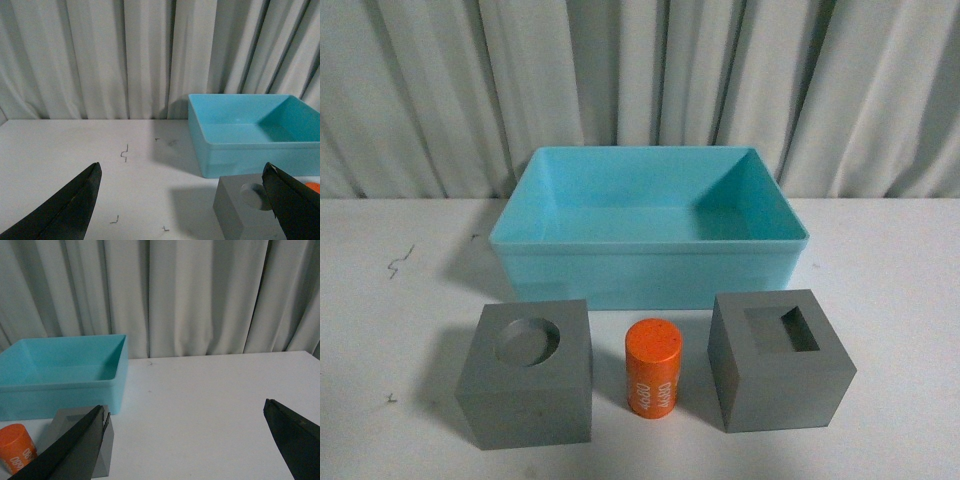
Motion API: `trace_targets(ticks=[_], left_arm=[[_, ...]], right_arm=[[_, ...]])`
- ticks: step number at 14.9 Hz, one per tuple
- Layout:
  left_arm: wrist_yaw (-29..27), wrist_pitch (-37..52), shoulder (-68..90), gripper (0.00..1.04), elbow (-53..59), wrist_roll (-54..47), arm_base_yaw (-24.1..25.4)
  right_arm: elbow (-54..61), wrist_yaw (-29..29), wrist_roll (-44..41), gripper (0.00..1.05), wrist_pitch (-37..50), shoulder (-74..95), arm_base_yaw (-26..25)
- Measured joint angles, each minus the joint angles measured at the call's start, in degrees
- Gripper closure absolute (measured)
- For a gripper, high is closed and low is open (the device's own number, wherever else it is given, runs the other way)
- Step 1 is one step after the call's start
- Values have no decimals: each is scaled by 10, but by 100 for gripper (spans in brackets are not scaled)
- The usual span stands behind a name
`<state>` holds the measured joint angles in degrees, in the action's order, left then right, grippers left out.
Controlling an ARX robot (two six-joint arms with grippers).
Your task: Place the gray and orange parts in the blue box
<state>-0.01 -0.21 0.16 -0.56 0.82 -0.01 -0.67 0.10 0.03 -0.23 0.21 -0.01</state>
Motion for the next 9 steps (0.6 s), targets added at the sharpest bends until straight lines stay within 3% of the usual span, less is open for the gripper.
trace_targets(ticks=[9], left_arm=[[0, 0, 0, 7, 0, 0, 0]], right_arm=[[0, 0, 0, 6, 0, 0, 0]])
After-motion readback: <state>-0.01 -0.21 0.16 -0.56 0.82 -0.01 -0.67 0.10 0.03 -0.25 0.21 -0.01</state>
